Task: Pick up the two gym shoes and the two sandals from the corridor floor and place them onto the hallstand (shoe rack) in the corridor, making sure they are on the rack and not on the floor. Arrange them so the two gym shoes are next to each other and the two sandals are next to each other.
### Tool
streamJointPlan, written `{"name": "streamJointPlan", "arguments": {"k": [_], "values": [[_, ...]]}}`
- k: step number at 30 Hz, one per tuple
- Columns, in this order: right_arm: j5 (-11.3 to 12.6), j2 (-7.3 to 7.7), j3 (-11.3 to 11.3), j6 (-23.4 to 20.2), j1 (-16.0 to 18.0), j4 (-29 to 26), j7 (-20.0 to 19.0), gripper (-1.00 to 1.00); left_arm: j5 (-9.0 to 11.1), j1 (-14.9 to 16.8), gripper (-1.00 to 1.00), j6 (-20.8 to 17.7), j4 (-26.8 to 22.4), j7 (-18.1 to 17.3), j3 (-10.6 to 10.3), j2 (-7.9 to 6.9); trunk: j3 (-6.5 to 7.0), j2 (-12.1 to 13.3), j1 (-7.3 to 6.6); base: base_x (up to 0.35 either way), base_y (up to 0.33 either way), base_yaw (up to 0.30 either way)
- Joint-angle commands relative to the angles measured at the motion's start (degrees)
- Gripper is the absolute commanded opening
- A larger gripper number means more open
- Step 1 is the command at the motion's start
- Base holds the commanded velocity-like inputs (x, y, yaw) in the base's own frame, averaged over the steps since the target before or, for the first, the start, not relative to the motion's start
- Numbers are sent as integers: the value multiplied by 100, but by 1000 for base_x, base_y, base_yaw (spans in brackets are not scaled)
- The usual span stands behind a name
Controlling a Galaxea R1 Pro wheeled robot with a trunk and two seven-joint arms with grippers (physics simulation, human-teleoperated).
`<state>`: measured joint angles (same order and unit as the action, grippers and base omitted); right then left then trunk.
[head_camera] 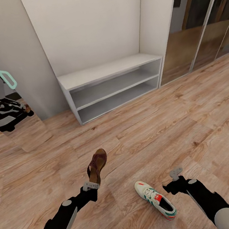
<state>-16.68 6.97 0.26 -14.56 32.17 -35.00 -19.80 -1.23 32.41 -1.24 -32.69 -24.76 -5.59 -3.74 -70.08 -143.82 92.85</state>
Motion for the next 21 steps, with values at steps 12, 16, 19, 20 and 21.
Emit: {"name": "streamJointPlan", "arguments": {"k": [12,16,19,20,21], "values": [[-45,-3,24,536,77,520,-33,100,-26,2,-100,1,-9,-19,-13,4,-271,-18,29,0,0,0],[-40,-5,23,573,79,558,-31,100,-26,2,-100,1,-9,-31,-13,0,-315,-21,34,0,0,0],[-33,-11,20,584,79,572,-26,100,-33,2,-100,1,-9,-166,-13,-4,-315,-21,34,0,0,0],[-32,-11,19,585,79,572,-25,100,-33,2,-100,1,-9,-174,-13,-5,-315,-21,34,0,0,0],[-30,-11,19,585,79,570,-25,100,-34,2,-100,1,-11,-182,-13,-8,-315,-21,34,0,0,0]]}}
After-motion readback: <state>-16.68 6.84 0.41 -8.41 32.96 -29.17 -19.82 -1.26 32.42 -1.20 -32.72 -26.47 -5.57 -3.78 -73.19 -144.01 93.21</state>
